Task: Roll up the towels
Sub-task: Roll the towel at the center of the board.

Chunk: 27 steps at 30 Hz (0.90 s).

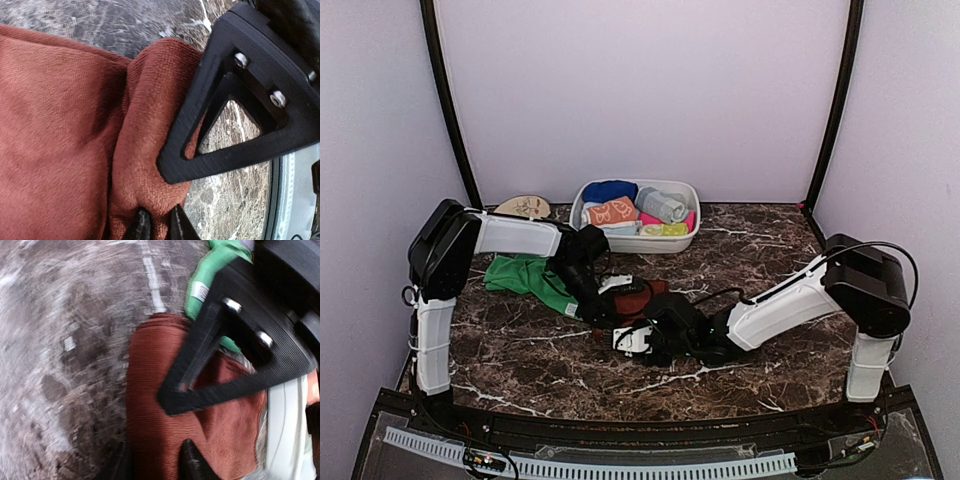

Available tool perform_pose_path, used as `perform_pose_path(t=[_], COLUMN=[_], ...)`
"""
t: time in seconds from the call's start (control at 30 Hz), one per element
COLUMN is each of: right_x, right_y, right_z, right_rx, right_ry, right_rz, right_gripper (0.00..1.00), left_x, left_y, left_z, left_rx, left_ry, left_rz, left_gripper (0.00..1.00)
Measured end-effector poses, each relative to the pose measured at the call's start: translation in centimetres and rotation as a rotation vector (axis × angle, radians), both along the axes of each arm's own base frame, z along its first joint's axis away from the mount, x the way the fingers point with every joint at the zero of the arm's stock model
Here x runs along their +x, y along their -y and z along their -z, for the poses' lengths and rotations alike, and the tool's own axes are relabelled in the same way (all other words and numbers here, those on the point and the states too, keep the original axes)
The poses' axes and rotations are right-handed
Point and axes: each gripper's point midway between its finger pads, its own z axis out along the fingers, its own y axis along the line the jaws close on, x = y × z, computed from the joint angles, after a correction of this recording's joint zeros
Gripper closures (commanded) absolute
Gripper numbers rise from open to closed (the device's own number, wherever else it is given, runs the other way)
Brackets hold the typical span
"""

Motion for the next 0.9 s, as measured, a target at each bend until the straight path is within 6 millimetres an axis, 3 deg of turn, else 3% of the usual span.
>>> perform_pose_path(t=[0.2, 0.3, 0.53, 0.67, 0.77, 0.9], right_x=[0.6, 0.4, 0.9, 1.4, 1.8, 1.8], right_y=[-0.6, -1.0, -0.8, -0.6, -0.5, -0.5], right_z=[-0.5, -0.6, -0.7, -1.0, -1.1, -1.2], right_rx=[0.104, 0.143, 0.235, 0.305, 0.351, 0.367], right_ry=[-0.101, -0.162, -0.407, -0.656, -0.868, -1.097], right_rz=[0.05, 0.067, 0.152, 0.193, 0.217, 0.234], right_gripper=[0.95, 1.0, 1.0, 1.0, 1.0, 1.0], left_x=[0.6, 0.9, 2.1, 0.8, -0.4, -2.1], left_y=[-1.5, -2.6, -5.8, -6.8, -6.8, -5.2], left_z=[-0.2, -1.0, -4.1, -6.0, -6.5, -5.4], left_rx=[-0.056, -0.081, -0.115, -0.142, -0.135, -0.093], left_ry=[-0.029, -0.022, 0.057, 0.15, 0.222, 0.304], left_rz=[-0.049, -0.081, -0.165, -0.145, -0.099, 0.005], left_gripper=[0.76, 0.67, 0.67, 0.66, 0.66, 0.66])
